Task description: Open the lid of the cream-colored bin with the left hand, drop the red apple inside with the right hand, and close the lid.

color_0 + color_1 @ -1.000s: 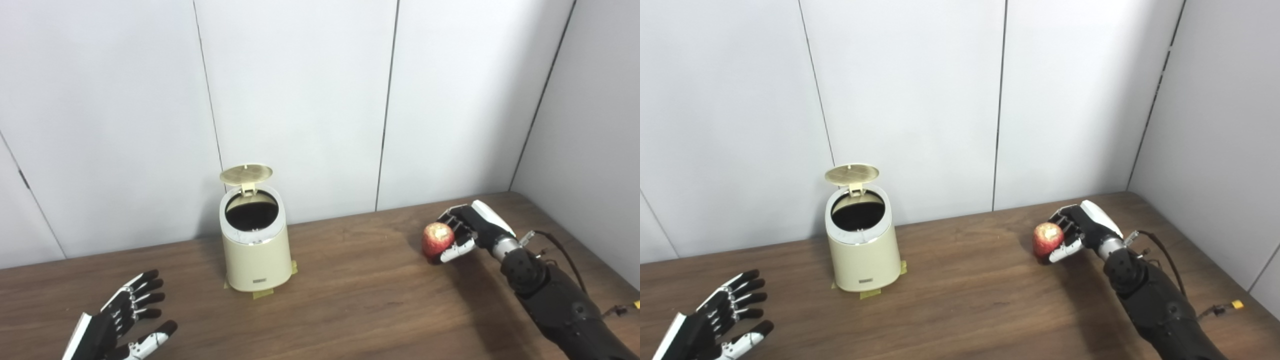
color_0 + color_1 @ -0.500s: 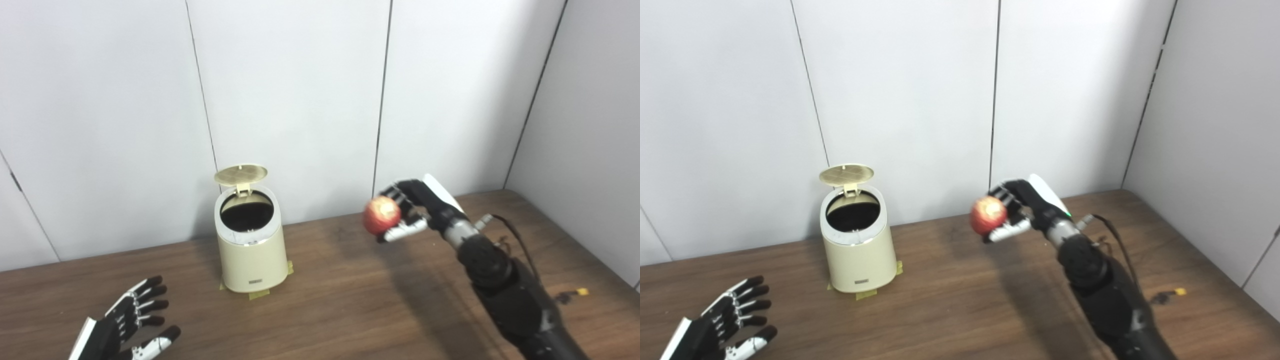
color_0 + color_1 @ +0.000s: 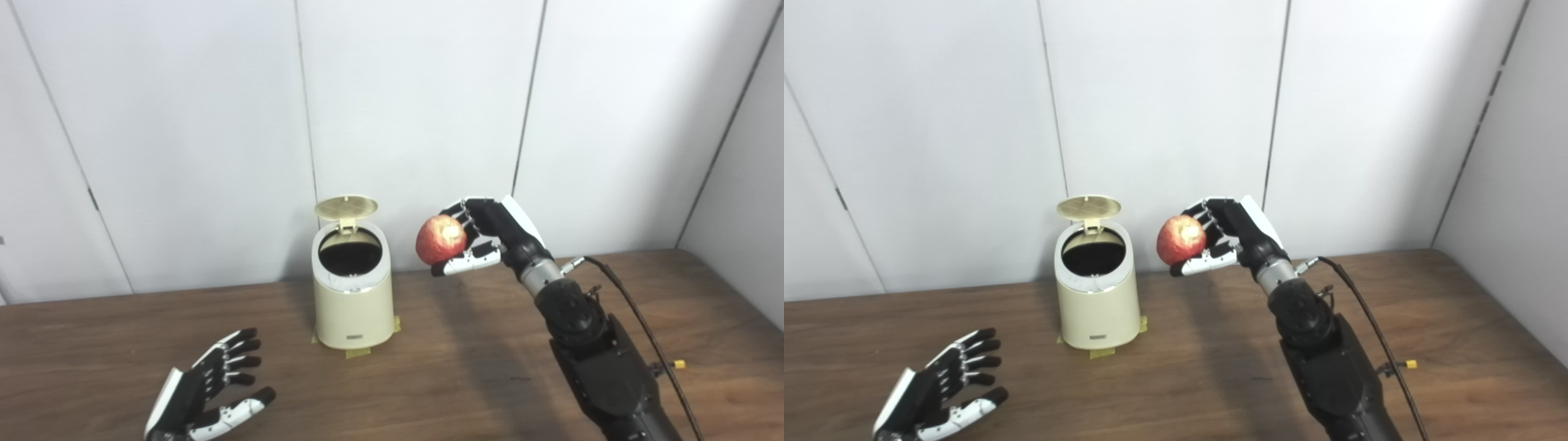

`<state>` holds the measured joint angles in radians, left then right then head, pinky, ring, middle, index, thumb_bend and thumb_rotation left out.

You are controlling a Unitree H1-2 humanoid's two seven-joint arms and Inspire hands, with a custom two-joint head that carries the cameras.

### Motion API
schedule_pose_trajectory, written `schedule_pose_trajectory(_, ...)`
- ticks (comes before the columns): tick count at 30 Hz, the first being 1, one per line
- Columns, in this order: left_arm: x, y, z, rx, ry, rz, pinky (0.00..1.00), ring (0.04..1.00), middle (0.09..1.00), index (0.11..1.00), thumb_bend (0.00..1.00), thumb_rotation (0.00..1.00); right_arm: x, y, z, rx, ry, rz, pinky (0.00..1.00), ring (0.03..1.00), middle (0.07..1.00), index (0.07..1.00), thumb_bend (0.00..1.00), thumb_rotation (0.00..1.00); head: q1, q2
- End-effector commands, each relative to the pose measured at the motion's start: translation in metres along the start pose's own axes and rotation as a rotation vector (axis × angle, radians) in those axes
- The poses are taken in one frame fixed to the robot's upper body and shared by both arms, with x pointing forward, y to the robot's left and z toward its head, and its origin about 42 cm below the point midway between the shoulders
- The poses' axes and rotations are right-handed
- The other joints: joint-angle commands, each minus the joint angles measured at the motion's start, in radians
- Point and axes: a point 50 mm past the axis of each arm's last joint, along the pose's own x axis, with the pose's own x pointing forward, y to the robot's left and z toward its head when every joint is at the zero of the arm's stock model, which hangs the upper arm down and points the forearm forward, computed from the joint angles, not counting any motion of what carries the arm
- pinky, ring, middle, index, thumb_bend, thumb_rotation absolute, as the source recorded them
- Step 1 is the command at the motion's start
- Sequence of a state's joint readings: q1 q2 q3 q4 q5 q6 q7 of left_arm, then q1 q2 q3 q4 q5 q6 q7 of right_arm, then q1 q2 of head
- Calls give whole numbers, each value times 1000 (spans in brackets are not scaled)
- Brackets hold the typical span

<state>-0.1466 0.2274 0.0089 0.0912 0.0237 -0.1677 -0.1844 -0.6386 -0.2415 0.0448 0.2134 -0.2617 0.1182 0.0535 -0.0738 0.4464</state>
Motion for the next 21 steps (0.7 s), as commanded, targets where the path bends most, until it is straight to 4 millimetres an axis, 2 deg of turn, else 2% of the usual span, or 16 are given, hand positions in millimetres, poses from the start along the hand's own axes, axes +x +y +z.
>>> schedule_pose_trajectory(1,12,2,14,20,-79,15,679,768,827,869,776,254,23,-6,37,17,-90,-54,421,413,452,518,524,0,2,1)
schedule_pose_trajectory(10,14,-6,15,24,-78,21,698,766,826,874,821,300,39,24,50,3,-68,-41,410,425,435,532,521,1,29,-5)
schedule_pose_trajectory(21,17,-9,16,4,-90,18,684,769,833,881,797,271,46,40,55,23,-63,-19,413,434,436,529,522,0,42,-6)
